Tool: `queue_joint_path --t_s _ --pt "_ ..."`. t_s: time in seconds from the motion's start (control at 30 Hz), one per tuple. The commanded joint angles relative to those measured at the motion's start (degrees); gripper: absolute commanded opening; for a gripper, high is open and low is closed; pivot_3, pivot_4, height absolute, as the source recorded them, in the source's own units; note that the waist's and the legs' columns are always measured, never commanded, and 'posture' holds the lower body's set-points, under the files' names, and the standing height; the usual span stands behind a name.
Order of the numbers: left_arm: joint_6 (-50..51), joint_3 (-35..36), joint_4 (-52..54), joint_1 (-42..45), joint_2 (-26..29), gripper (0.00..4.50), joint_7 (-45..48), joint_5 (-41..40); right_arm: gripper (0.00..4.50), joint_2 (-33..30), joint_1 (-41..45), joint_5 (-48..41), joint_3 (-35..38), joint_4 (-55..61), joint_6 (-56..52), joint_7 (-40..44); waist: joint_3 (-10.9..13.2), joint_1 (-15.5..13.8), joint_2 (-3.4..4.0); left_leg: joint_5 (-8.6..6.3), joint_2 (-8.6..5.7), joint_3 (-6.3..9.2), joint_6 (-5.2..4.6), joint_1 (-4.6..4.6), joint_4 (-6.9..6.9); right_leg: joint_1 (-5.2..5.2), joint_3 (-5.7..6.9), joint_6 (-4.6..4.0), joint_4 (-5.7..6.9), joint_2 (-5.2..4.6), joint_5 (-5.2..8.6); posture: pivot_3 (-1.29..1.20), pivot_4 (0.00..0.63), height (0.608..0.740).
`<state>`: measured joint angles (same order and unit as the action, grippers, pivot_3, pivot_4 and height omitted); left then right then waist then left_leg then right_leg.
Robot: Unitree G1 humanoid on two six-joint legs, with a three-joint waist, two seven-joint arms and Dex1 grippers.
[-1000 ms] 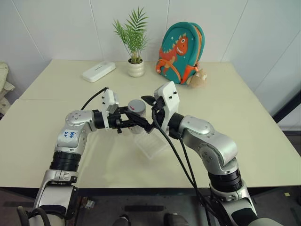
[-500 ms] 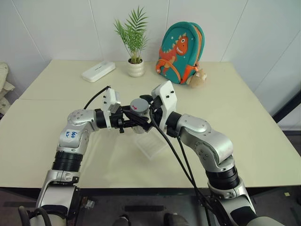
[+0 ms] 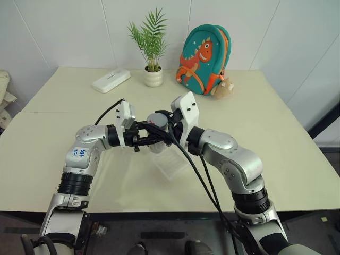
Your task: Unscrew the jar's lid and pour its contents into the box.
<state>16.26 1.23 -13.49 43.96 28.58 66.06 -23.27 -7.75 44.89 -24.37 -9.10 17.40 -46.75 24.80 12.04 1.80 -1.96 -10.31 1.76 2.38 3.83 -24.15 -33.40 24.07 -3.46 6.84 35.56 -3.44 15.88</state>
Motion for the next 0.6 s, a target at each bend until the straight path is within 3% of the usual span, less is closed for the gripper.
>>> queue_joint_path --t_s 0.03,0.33,0.6 --pt "-0.69 0.95 -0.83 -0.27 1.34 2.01 1.75 -0.76 2.67 -0.66 2.51 -7.88 0.38 5.38 -0.52 8.25 0.00 0.00 0.00 0.00 0.00 0.00 0.00 0.00 0.00 0.00 0.00 0.00 0.00 0.00 0.00 0.00 0.150 0.740" --pt "-5.24 -0.14 -8.02 2.51 1.03 2.01 5.39 1.29 2.67 -5.12 5.24 -10.83 -2.45 4.40 0.00 21.63 0.00 0.02 0.00 0.00 0.00 0.00 0.00 0.00 -0.01 0.00 0.00 -0.01 -0.01 0.00 0.00 0.00 0.150 0.740" --pt "-8.31 -1.00 -13.78 5.01 -0.11 2.01 5.95 2.32 2.67 -4.12 8.57 -10.90 -1.96 1.43 2.29 25.41 0.00 -0.01 0.00 0.00 0.00 0.00 0.00 -0.01 -0.02 0.01 0.00 0.00 -0.01 0.01 0.00 0.00 0.150 0.740"
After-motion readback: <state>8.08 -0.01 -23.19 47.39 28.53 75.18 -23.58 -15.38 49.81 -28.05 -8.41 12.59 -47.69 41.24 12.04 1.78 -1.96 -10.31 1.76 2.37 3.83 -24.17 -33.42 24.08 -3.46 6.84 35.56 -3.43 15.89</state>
